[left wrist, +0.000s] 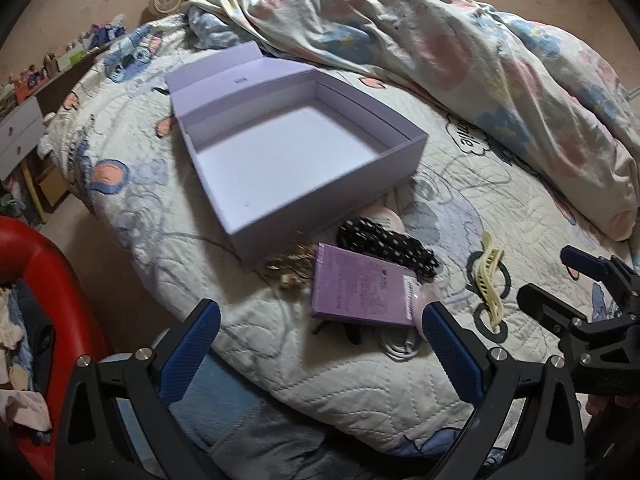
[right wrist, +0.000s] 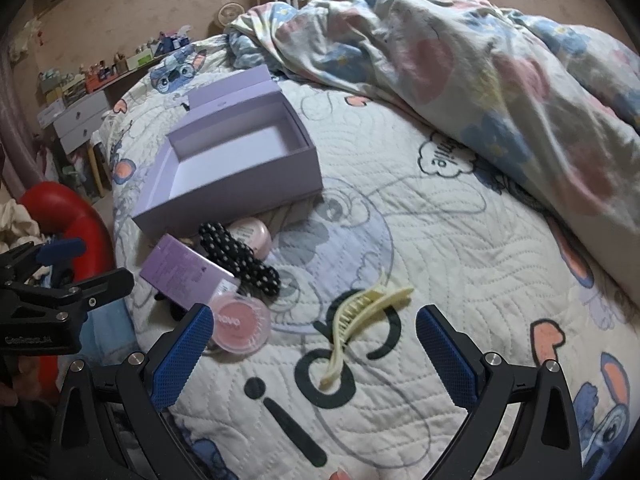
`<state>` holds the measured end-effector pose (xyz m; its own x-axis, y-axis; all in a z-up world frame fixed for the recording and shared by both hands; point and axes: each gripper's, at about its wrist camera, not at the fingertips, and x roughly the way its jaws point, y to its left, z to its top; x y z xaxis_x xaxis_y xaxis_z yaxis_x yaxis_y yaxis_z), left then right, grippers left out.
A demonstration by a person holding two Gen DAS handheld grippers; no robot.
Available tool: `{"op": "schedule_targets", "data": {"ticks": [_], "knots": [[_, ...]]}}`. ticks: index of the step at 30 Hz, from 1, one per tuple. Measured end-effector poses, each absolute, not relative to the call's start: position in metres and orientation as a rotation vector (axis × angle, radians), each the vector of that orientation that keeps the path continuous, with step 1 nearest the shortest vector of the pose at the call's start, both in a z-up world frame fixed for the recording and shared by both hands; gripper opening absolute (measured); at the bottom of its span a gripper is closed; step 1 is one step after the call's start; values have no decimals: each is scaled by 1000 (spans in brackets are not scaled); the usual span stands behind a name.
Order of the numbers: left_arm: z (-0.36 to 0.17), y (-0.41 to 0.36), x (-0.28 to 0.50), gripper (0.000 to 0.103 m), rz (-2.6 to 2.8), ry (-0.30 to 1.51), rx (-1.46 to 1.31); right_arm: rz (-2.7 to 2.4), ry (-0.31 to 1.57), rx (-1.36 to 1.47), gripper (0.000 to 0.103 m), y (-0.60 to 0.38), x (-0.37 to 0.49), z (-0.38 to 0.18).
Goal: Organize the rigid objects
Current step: 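Grasp the purple EYES box with the left gripper while the right gripper approaches the pink NOVO compact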
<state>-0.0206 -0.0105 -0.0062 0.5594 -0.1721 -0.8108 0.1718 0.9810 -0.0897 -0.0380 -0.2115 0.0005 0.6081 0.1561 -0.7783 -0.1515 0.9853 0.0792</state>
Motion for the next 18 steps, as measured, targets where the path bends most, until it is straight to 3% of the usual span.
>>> {"op": "schedule_targets", "data": {"ticks": [18], "knots": [[-52, -32, -12, 103, -253, 1008, 47, 277, 928, 62, 103, -231, -38, -41]]}}
